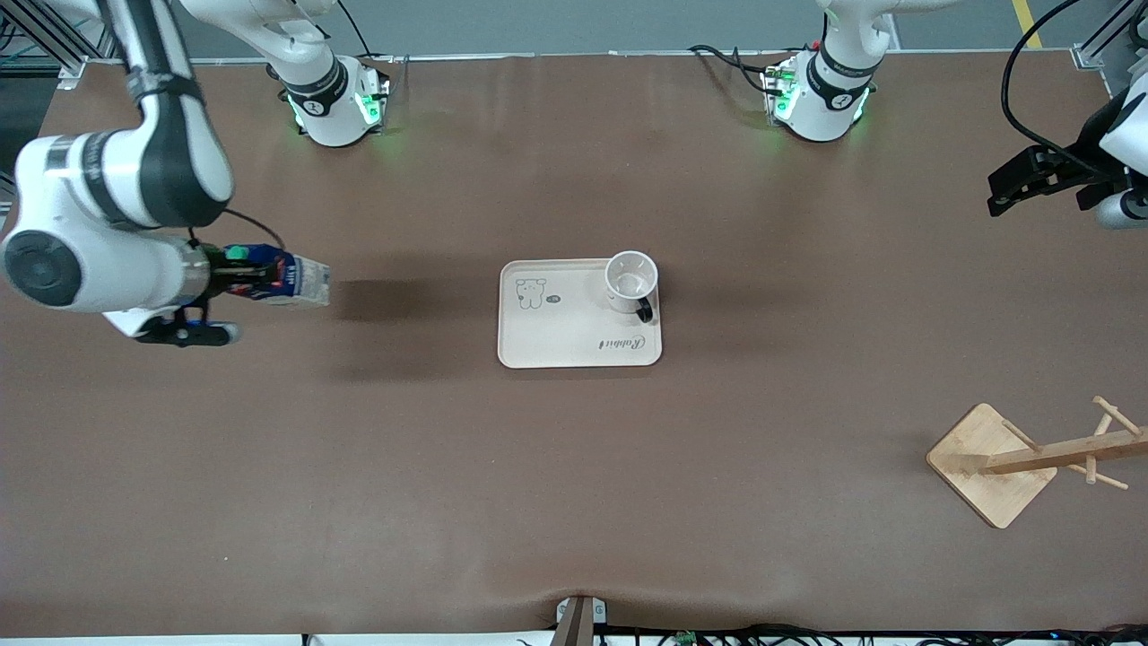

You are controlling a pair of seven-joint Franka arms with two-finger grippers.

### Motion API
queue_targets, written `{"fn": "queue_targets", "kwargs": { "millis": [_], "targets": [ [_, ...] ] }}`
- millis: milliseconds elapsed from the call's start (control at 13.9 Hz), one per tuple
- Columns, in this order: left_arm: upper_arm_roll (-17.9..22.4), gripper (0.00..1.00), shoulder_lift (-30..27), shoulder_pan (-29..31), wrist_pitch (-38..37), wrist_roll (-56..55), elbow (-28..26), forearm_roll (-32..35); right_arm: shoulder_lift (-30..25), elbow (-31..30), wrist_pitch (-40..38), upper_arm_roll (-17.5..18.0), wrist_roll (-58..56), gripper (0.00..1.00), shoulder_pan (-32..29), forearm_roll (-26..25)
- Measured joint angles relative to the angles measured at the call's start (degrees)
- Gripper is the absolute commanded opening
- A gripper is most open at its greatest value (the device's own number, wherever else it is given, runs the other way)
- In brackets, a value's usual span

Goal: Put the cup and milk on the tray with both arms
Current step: 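Lift the milk carton with the right gripper while the left gripper withdraws, then carry the milk carton onto the tray beside the mug with the right gripper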

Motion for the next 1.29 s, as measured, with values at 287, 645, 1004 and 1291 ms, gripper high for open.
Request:
{"fn": "queue_targets", "kwargs": {
  "millis": [287, 645, 1004, 1291],
  "targets": [
    [0.1, 1.00, -0.1, 0.0, 2.0, 0.0, 0.0, 0.0, 0.2, 2.4, 0.1, 0.3, 7.9, 0.00, 10.7, 1.4],
    [0.1, 1.00, -0.1, 0.0, 4.0, 0.1, 0.0, 1.7, 4.6, 9.7, 1.8, 0.2, 18.0, 0.00, 17.1, 5.8],
    [0.0, 1.00, 0.0, 0.0, 5.1, 0.1, -0.4, 1.7, 12.4, 11.7, 13.5, 0.3, 33.6, 0.00, 27.5, 5.8],
    [0.0, 1.00, 0.0, 0.0, 5.2, 0.1, -0.5, 1.7, 16.7, 14.2, 15.0, 0.1, 34.2, 0.00, 28.2, 5.8]
  ]
}}
